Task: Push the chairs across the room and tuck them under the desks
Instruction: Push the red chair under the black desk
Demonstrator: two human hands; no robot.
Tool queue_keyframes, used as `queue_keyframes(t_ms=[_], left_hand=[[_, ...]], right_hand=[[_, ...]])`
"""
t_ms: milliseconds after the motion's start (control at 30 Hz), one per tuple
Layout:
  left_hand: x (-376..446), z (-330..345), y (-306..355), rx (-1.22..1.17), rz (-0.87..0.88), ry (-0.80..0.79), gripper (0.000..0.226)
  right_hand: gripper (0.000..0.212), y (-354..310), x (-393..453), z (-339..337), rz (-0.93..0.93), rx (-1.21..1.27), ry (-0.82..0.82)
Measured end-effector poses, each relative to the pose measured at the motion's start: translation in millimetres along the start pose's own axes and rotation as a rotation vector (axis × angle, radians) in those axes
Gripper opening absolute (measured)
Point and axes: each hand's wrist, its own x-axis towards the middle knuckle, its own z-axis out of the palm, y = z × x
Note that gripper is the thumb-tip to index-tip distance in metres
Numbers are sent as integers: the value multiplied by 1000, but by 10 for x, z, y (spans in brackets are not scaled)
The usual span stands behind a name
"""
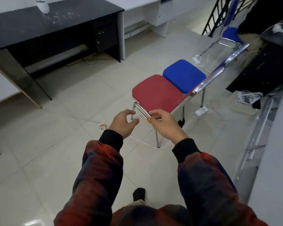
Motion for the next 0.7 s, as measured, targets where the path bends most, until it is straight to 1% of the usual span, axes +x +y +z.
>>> queue_keyframes(t_ms=[67, 333, 533, 700], left_hand=[[76, 154, 101, -2, 21, -46, 36], [256, 636, 221, 30, 13, -145, 36], [350, 1017, 591, 52, 75, -232, 37], [556, 1294, 907, 95, 80, -186, 40]], right_hand=[[26, 78, 37, -132, 16, 17, 40], [25, 452, -2, -575, 82, 50, 90], [25, 604, 112, -1005, 77, 35, 122], [27, 665, 332, -1431, 15, 33, 69]])
